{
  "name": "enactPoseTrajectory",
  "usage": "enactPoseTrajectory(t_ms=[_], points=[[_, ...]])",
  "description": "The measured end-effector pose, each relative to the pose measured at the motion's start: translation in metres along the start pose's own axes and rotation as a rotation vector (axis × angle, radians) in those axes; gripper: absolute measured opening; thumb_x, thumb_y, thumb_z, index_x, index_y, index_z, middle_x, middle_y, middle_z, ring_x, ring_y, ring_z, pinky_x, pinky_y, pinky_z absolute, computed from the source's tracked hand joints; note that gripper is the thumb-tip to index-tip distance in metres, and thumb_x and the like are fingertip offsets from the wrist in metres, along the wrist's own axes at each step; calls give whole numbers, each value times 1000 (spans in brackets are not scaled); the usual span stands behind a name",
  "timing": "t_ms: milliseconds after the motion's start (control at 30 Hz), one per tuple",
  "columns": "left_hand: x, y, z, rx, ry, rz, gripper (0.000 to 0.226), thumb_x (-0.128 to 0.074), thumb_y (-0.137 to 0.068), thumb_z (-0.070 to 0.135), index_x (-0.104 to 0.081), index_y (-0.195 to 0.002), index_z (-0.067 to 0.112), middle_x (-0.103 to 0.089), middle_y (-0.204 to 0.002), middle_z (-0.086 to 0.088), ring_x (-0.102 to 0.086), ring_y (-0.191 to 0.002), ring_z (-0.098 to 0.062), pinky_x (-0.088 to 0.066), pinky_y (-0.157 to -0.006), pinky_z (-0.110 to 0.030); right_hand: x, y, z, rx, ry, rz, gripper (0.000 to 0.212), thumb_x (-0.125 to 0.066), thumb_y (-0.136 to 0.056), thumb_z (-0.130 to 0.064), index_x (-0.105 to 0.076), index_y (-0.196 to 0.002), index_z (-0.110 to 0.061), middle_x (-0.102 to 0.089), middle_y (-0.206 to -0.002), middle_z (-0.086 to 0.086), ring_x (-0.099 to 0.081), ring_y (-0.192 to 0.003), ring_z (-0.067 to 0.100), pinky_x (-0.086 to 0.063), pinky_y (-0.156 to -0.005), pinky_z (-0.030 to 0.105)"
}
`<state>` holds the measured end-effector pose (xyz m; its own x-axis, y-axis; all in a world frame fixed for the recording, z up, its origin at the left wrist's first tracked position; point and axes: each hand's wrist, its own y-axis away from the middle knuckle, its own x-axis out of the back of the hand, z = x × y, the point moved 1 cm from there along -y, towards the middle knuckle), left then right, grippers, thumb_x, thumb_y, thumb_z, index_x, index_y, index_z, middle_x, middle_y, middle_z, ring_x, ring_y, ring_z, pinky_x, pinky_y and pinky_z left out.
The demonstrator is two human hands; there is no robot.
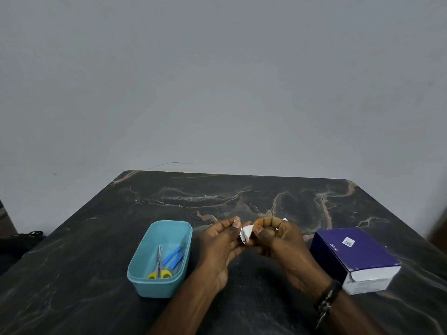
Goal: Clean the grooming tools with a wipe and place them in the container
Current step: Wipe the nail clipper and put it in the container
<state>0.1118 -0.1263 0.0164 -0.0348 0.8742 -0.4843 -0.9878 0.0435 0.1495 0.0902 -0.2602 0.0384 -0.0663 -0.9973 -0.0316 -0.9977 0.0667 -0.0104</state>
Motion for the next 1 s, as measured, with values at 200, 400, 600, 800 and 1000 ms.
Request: enactPoseTrajectory(t_ms=[200,400,600,800,1000], points=[[0,2,1,10,-45,-2,13,-63,-91,12,-67,-103,10,-77,-94,-10,-74,-89,-24,-60,-72,-32,-1,3,1,100,107,8,7,-65,-89,-2,-70,-92,-5,-77,-80,9,-73,-71,16,-54,-58,22],[-3,4,1,20,-50,11,13,-65,-90,12,-68,-103,9,-77,-95,-13,-74,-90,-25,-59,-69,-31,-3,-1,6,159,207,76,8,-68,-87,-3,-71,-86,-10,-77,-75,1,-73,-66,11,-50,-55,13],[-3,5,0,30,-66,18,16,-64,-91,12,-68,-105,6,-77,-94,-12,-75,-87,-23,-59,-65,-28,-5,-3,10,228,336,121,12,-69,-86,-5,-71,-82,-15,-76,-74,-2,-73,-69,11,-59,-66,26],[-4,6,-2,24,-106,43,17,-65,-91,13,-68,-105,3,-76,-93,-15,-74,-88,-27,-61,-70,-34,-4,-3,12,157,279,95,9,-67,-88,-5,-70,-83,-12,-76,-71,4,-72,-64,17,-57,-57,23],[-6,9,-2,9,-145,105,13,-65,-91,12,-70,-98,3,-76,-90,-17,-72,-83,-28,-60,-65,-33,-6,-4,15,-41,30,23,7,-61,-91,-4,-68,-89,0,-75,-73,16,-69,-61,23,-50,-51,29]])
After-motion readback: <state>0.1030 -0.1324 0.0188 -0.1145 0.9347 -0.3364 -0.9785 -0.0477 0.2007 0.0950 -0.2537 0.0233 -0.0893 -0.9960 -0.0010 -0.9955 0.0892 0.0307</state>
